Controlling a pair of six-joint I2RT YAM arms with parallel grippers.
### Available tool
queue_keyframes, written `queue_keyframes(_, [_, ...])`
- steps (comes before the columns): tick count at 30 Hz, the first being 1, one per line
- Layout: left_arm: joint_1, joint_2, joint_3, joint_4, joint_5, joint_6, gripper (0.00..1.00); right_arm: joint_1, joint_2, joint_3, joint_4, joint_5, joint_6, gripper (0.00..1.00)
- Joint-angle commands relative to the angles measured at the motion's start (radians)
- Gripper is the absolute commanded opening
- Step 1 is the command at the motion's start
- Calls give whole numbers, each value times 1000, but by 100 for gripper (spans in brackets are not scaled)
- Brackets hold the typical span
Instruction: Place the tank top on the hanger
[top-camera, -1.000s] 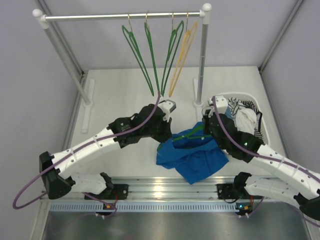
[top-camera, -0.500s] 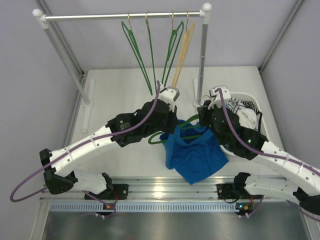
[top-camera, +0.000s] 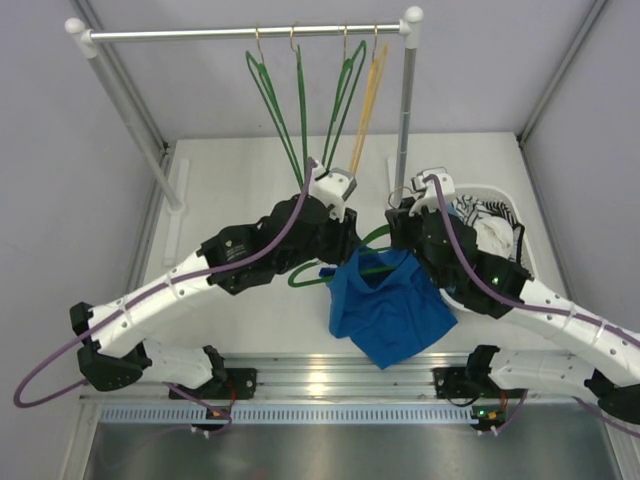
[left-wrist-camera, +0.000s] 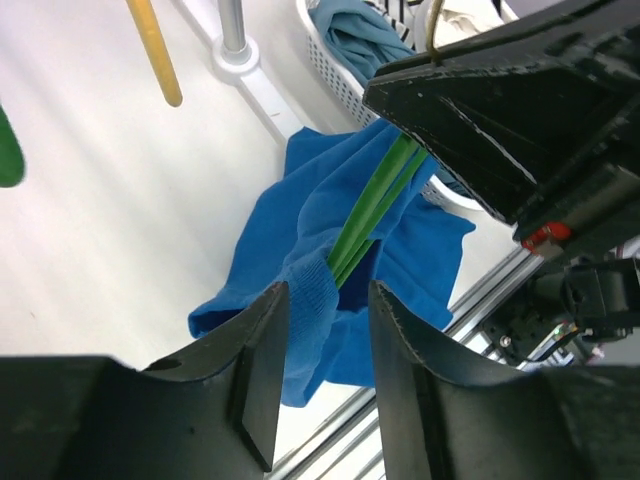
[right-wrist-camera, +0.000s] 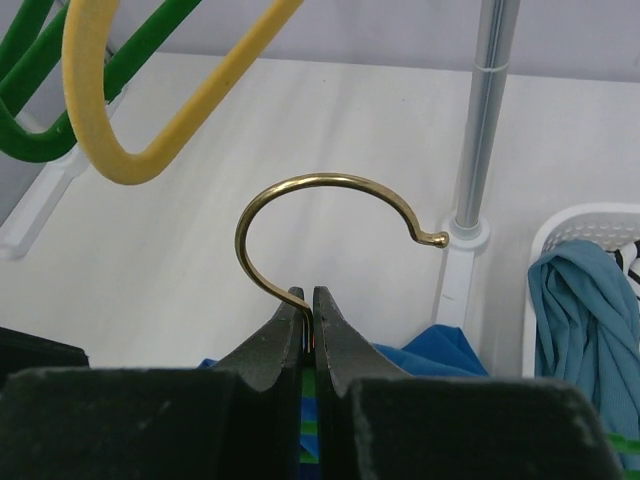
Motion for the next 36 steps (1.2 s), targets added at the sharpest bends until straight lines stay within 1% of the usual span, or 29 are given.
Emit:
queue_keyframes(1, [-5, -104, 8, 11, 46, 98, 44, 15, -52, 38, 43, -28, -19, 0])
queue_keyframes(6, [-5, -167, -20, -41, 121, 218, 50, 16, -95, 35, 11, -140, -36, 0])
queue_keyframes(8, [-3, -200, -53, -32, 161, 263, 51, 16, -106, 33, 2, -176, -39, 0])
queue_keyframes(9, [-3, -209, -66, -17, 214, 279, 52, 18, -111, 36, -16, -181, -37, 0])
queue_keyframes(10, [-3, -220, -81, -10, 237, 291, 53, 18, -109, 45, -22, -189, -39, 0])
queue_keyframes(12, [-3, -217, -90, -6, 270, 313, 53, 22, -103, 59, -38, -201, -43, 0])
queue_keyframes(13, [-5, -214, -93, -1, 315, 319, 53, 25, -99, 73, -52, -204, -46, 0])
queue_keyframes(16, [-3, -190, -103, 8, 351, 328, 53, 33, -85, 97, -68, -219, -56, 0])
queue_keyframes(23, [-2, -156, -138, 42, 392, 353, 53, 50, -39, 151, -90, -221, -73, 0])
queue_keyframes(29, [1, -147, -176, 74, 397, 365, 53, 67, -19, 177, -93, -226, -77, 0])
queue_keyframes(36, [3, -159, -244, 112, 391, 360, 50, 75, -7, 208, -104, -229, -80, 0])
